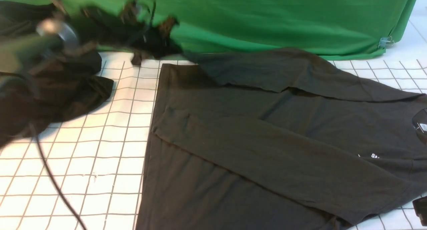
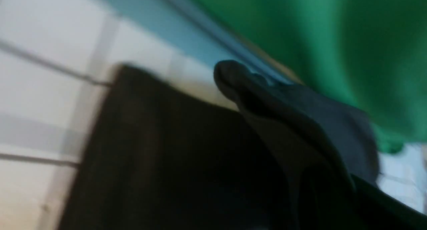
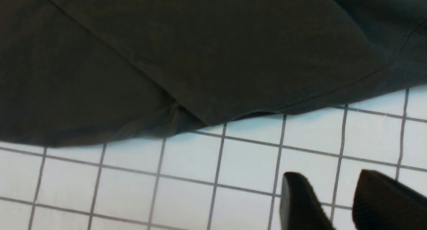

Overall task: Fold a long-sleeved shirt over a white checkered tablecloth.
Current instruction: 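Fold the left side of the dark shirt inward over its body with the left gripper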

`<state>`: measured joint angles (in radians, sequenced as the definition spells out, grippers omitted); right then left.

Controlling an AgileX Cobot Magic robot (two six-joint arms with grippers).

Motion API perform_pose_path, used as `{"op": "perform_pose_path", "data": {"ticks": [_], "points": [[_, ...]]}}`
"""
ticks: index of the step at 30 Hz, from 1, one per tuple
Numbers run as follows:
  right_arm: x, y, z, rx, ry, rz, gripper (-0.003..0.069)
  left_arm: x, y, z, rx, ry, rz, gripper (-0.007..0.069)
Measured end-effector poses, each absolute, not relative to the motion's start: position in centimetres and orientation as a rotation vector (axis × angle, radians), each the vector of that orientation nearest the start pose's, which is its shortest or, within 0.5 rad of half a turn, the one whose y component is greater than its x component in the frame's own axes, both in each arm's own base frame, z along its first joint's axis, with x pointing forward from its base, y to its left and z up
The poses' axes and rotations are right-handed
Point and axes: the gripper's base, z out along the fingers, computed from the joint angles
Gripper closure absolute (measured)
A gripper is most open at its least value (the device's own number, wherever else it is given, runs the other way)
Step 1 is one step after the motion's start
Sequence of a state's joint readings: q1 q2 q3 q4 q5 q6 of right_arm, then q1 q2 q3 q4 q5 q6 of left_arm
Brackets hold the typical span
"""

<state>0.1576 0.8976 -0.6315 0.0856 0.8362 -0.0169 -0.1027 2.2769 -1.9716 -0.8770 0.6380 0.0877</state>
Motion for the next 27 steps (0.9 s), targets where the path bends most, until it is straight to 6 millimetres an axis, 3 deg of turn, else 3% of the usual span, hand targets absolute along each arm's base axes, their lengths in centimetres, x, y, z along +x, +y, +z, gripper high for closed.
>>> {"op": "perform_pose_path", "data": {"ticks": [1, 3, 5, 7, 9, 13, 17, 19, 22, 27], "points": [[15.0, 3.0, 26.8, -0.175, 2.583, 0.155, 0.0421, 50.8, -9.5, 25.6, -0.316, 2.293, -0.943, 0.0613], [15.0, 3.0, 26.8, -0.175, 2.583, 0.155, 0.0421, 49.2, -9.4, 28.6, -0.214, 2.321, -0.918, 0.0613], [15.0, 3.0, 26.8, -0.177, 2.584, 0.154, 0.0421, 47.3, -9.4, 30.7, -0.127, 2.379, -0.894, 0.0613], [14.9, 3.0, 26.7, -0.180, 2.593, 0.154, 0.0423, 45.1, -9.8, 30.9, -0.053, 2.478, -0.862, 0.0613], [14.8, 3.0, 26.7, -0.181, 2.603, 0.154, 0.0426, 44.0, -10.2, 30.5, -0.027, 2.529, -0.838, 0.0613], [14.6, 2.9, 26.5, -0.185, 2.632, 0.153, 0.0451, 38.6, -11.7, 26.8, -0.035, 2.678, -0.756, 0.0613], [14.6, 2.9, 26.5, -0.187, 2.633, 0.152, 0.0458, 34.6, -11.5, 23.3, -0.129, 2.686, -0.679, 0.0613], [14.6, 2.9, 26.6, -0.186, 2.630, 0.152, 0.0458, 33.9, -11.4, 22.5, -0.145, 2.686, -0.661, 0.0613], [14.8, 3.0, 26.7, -0.183, 2.603, 0.153, 0.0456, 32.1, -11.8, 19.4, -0.161, 2.709, -0.599, 0.0610], [15.0, 3.0, 26.8, -0.181, 2.586, 0.154, 0.0447, 31.4, -11.9, 18.4, -0.111, 2.717, -0.543, 0.0564]]}}
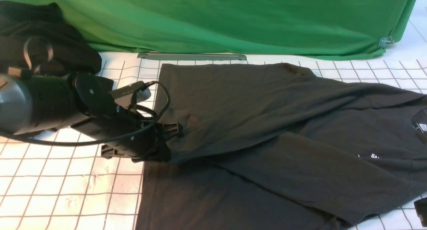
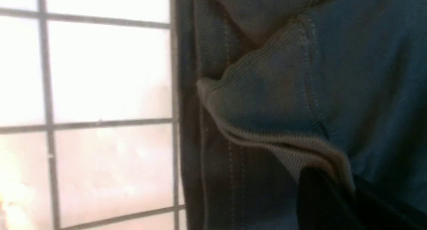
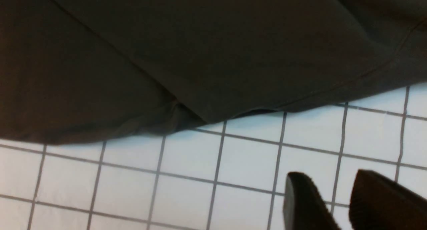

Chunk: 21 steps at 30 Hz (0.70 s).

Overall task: Fold a long-sleeved shirt over a white checkered tablecloth.
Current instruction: 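Fold the left side of the dark shirt inward over its body with the left gripper, then grasp the near edge of the shirt at its hem and shoulder corners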

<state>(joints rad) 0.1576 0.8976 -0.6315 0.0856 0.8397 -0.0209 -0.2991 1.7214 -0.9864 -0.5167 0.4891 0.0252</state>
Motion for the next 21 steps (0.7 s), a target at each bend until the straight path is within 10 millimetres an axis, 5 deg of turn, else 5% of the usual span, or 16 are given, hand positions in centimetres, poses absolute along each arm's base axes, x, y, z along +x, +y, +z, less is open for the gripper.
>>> {"op": "perform_pose_path", "data": {"ticks": [7, 11, 16, 21], "points": [[15.1, 3.0, 26.8, -0.179, 2.572, 0.154, 0.0429, 31.3, -11.8, 19.3, -0.035, 2.820, -0.475, 0.0399], [15.1, 3.0, 26.8, -0.178, 2.570, 0.154, 0.0422, 30.8, -11.5, 21.5, 0.031, 2.892, -0.422, 0.0253], [15.1, 3.0, 26.8, -0.182, 2.568, 0.153, 0.0421, 27.8, -11.0, 22.6, 0.049, 3.096, -0.397, 0.0171], [15.2, 3.0, 26.9, -0.181, 2.559, 0.153, 0.0419, 24.0, -11.4, 19.8, -0.010, 3.238, -0.332, 0.0168]]}}
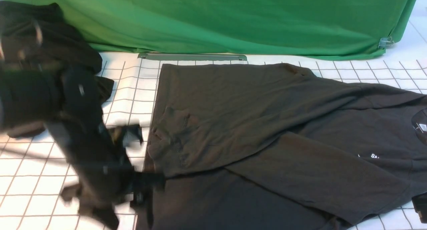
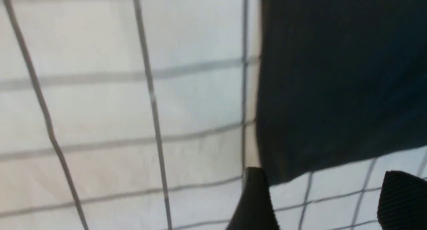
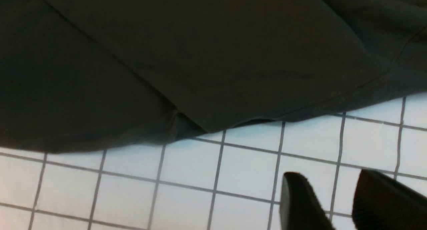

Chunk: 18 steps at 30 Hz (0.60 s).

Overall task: Fold a long-sleeved shirt over a white checkered tablecloth.
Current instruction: 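Grasp the near edge of the shirt at its hem and shoulder corners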

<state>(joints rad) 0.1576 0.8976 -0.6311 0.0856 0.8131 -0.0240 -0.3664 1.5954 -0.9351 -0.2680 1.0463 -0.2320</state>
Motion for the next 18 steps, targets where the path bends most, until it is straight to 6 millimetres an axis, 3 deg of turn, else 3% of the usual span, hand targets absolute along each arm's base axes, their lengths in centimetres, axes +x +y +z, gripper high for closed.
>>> {"op": "perform_pose_path", "data": {"ticks": [3, 18], "points": [[15.3, 3.0, 27.0, -0.179, 2.541, 0.153, 0.0419, 21.9, -12.3, 17.2, 0.003, 3.234, -0.328, 0.0178], [15.4, 3.0, 27.1, -0.177, 2.523, 0.154, 0.0418, 21.8, -12.7, 16.1, -0.120, 3.151, -0.403, 0.0250]]}}
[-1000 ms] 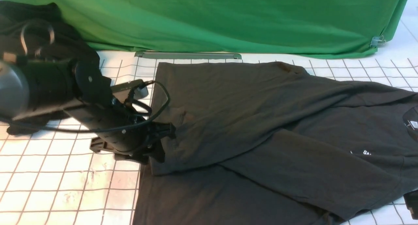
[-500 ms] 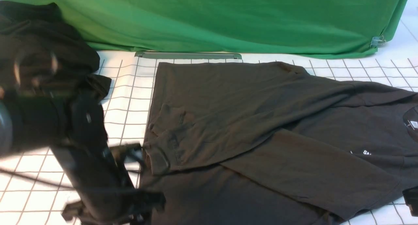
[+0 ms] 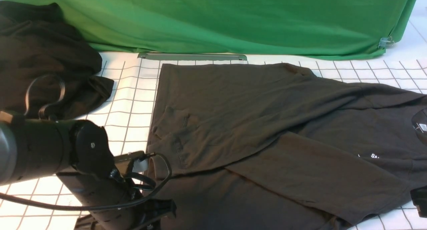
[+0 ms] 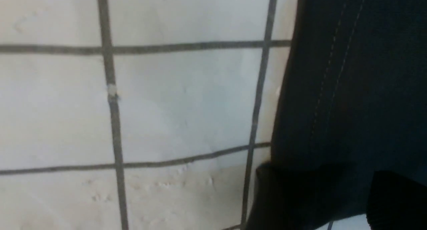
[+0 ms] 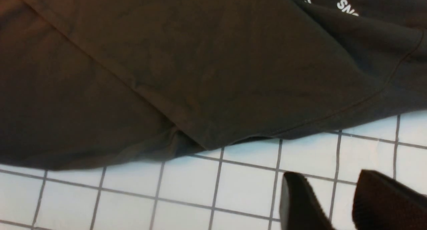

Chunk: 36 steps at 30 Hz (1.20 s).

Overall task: Fold a long-sleeved shirt over a white checkered tablecloth.
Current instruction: 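Grasp the near edge of the shirt at its hem and shoulder corners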

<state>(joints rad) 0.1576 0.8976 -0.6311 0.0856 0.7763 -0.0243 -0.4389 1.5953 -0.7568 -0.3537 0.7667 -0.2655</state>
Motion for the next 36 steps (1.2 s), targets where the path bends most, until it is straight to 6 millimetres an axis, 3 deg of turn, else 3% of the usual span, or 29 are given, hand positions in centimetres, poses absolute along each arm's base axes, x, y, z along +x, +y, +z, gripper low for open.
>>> {"op": "perform_pose_path", "data": {"ticks": [5, 19, 25, 27, 28, 36], "points": [[15.5, 3.0, 27.1, -0.176, 2.519, 0.154, 0.0418, 21.2, -12.5, 16.0, -0.161, 3.213, -0.390, 0.0256], [15.5, 3.0, 27.1, -0.175, 2.512, 0.154, 0.0418, 21.1, -12.5, 15.7, -0.223, 3.180, -0.405, 0.0272], [15.5, 3.0, 27.1, -0.175, 2.512, 0.154, 0.0418, 21.3, -12.5, 15.6, -0.242, 3.159, -0.420, 0.0421], [15.5, 3.0, 27.1, -0.174, 2.510, 0.154, 0.0418, 21.3, -12.5, 15.6, -0.206, 3.150, -0.422, 0.0552], [15.6, 3.0, 27.1, -0.174, 2.507, 0.154, 0.0418, 21.3, -12.6, 15.6, -0.191, 3.142, -0.425, 0.0582], [15.6, 3.0, 27.2, -0.172, 2.498, 0.155, 0.0418, 21.1, -12.9, 16.7, -0.157, 3.084, -0.462, 0.0607]]}}
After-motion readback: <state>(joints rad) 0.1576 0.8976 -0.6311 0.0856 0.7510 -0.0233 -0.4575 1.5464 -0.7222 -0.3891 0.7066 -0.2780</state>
